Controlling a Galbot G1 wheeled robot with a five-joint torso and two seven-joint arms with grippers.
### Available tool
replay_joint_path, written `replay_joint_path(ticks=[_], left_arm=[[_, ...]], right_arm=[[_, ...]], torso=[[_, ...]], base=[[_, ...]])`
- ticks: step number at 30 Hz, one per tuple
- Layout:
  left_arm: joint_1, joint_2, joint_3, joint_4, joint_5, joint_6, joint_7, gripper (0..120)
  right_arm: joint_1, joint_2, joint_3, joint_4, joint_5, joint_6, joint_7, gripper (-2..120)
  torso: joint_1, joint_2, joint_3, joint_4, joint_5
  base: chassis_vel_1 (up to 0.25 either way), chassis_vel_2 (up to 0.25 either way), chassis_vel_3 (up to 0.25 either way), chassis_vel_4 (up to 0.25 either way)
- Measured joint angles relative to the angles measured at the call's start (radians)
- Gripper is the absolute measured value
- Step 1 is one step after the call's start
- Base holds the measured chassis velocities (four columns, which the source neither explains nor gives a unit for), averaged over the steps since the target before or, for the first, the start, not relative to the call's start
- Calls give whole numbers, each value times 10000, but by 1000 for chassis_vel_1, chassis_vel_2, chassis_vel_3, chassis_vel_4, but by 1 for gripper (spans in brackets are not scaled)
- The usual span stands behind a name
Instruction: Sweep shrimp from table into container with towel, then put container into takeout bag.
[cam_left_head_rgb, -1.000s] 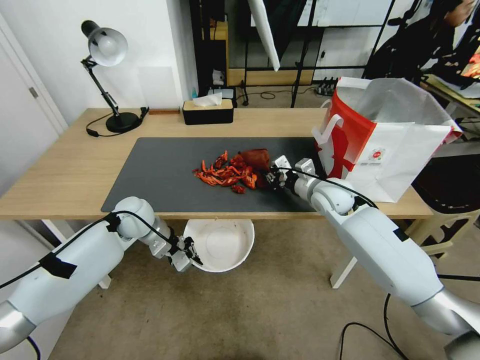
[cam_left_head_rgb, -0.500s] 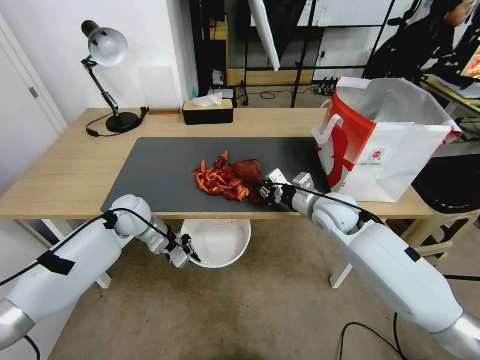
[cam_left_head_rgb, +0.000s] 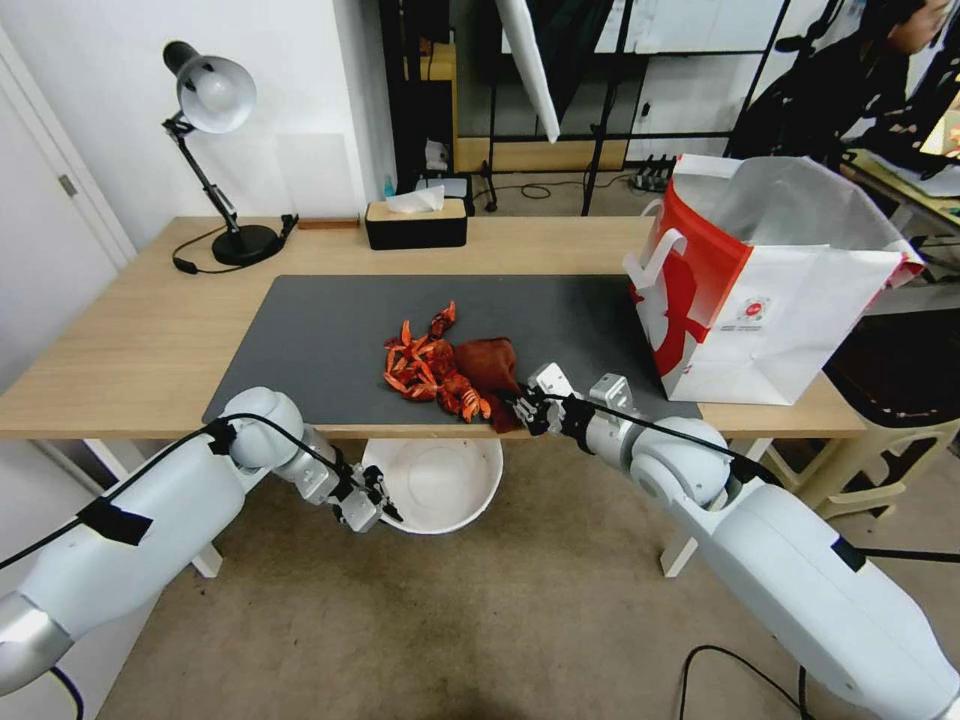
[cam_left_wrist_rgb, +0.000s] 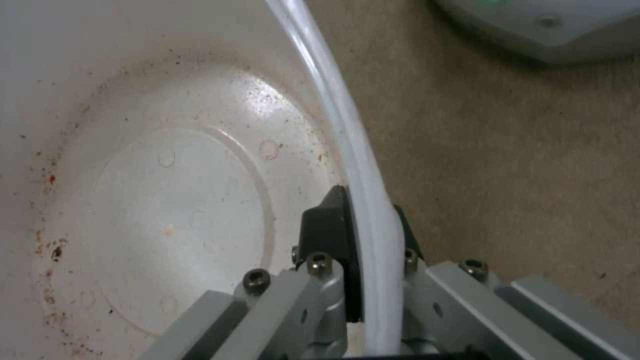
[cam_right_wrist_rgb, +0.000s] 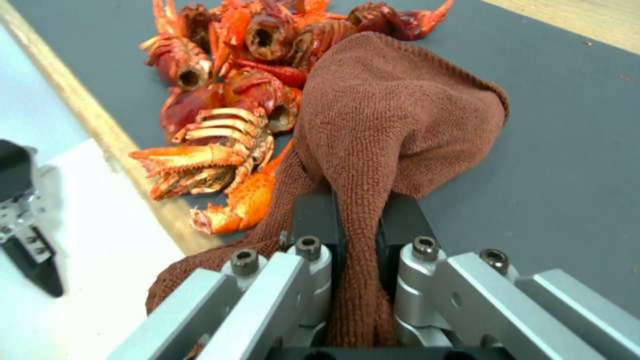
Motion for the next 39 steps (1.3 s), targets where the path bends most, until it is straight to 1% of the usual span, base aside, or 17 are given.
replay_joint_path(ticks=[14,27,39], left_arm=[[-45,138,30,-70,-222,130,51,0],[-56,198,54,-105,-335,233,168,0],[-48,360,59,-127,-504,316,215,0]], right_arm=[[-866,-194,220,872,-159,-1,-28,5],[-1416,-208,289,1290,-391,33,-77,5],[-1944,-275,333,1771,-668,112,-200,5]], torso=[[0,0,0,0,0],[-1,0,0,0,-1],[1,0,0,0,0]], base=[[0,0,0,0],[0,0,0,0],[0,0,0,0]])
